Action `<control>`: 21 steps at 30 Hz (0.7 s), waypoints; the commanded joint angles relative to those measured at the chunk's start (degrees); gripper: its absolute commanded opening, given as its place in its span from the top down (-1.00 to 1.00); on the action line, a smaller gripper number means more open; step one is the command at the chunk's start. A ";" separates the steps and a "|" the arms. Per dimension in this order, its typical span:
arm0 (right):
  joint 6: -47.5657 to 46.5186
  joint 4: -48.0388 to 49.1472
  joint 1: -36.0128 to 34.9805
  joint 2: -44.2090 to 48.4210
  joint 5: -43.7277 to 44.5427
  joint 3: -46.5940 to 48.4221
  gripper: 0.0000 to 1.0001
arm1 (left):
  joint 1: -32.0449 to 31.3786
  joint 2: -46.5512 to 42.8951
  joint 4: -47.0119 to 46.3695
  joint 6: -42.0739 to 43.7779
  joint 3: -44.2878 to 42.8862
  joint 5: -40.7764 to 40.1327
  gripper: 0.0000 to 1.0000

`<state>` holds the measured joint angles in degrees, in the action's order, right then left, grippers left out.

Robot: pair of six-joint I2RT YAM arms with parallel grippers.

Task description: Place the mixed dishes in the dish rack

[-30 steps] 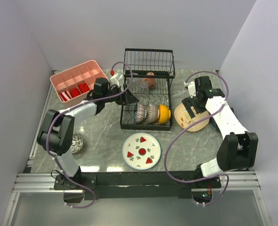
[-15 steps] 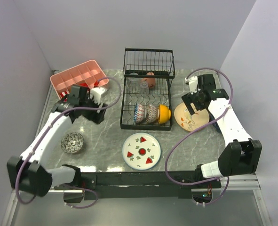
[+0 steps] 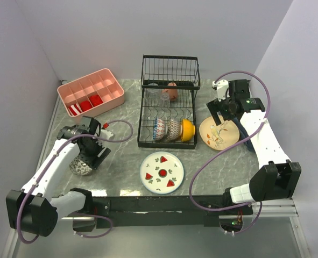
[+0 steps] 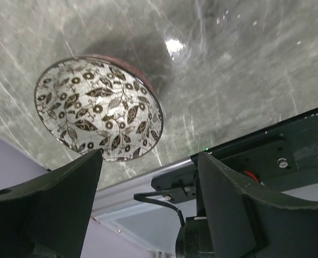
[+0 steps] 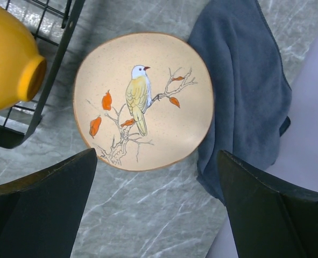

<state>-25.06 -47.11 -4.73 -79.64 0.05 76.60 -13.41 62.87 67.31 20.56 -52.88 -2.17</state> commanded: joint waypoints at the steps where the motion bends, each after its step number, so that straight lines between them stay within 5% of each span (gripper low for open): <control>1: 1.33 0.09 -0.28 0.27 -2.25 2.94 -1.00 | 0.14 0.50 1.43 0.36 1.37 -1.52 -0.51; 21: 1.33 0.97 -0.28 1.41 -0.32 2.59 -1.00 | 0.14 8.75 -12.02 2.56 9.46 -4.60 -0.10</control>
<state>-24.03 -47.51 -4.73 -80.36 -1.17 79.26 -13.41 69.97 59.77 21.85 -44.10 -6.22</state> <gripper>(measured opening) 0.999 0.568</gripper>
